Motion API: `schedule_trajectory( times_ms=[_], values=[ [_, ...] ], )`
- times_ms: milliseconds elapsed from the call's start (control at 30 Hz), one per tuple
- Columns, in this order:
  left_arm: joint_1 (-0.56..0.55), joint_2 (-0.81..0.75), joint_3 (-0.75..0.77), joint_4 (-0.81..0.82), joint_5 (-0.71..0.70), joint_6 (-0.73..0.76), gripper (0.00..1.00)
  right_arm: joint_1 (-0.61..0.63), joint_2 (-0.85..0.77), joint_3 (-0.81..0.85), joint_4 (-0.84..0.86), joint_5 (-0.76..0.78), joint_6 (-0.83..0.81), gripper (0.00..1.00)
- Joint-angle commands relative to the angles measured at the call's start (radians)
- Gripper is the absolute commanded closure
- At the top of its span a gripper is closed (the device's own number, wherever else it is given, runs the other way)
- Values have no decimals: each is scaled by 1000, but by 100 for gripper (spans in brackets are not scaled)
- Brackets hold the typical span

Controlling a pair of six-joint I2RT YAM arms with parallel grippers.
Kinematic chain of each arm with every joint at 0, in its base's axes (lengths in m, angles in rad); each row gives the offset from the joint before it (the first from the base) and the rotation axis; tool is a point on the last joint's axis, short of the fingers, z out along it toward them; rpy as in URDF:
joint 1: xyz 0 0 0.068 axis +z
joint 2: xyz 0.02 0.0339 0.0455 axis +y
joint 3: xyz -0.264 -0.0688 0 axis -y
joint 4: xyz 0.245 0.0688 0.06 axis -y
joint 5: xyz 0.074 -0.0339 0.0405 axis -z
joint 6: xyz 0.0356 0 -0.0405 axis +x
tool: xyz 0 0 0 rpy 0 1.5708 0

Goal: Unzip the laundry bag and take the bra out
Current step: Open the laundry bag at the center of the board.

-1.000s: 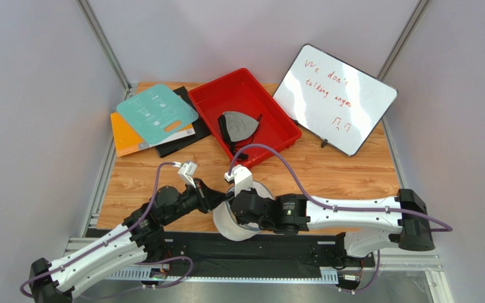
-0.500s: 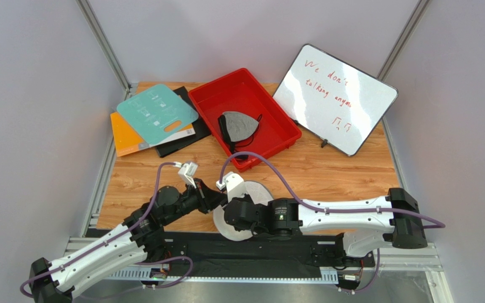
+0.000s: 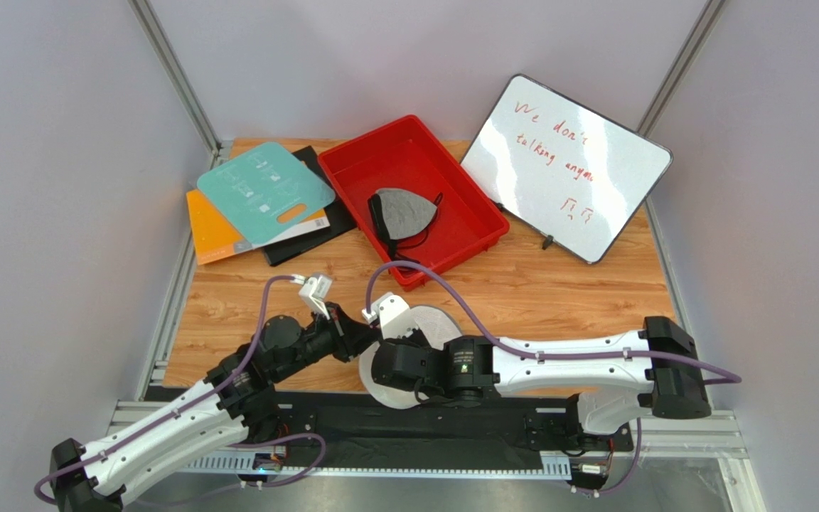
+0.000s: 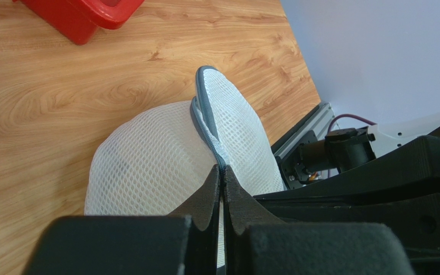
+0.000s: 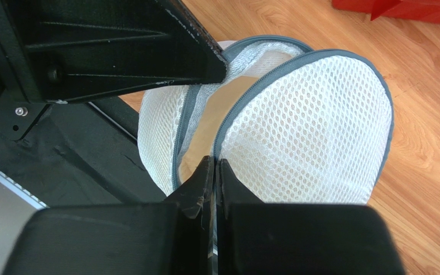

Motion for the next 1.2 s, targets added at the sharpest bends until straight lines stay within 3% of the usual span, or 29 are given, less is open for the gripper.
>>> schedule_trajectory(
  times_ms=[0,333,733,1033,1133,1167],
  values=[
    [1,-11,15,-13,-10,34,100,0,-55,45,-7,82,-9,100],
    [1,27,35,-20,-92,99,100,-129,-215,-24,-13,139,-58,100],
    [62,185,113,151,-63,206,100,-282,-459,-187,-4,194,-37,100],
    [62,63,-39,182,-44,195,100,-302,-597,-326,-170,279,219,99],
    [62,29,-94,164,-35,185,100,-302,-629,-343,-213,256,274,67],
    [62,21,-97,142,-35,186,100,-304,-637,-339,-239,251,285,46]
  ],
)
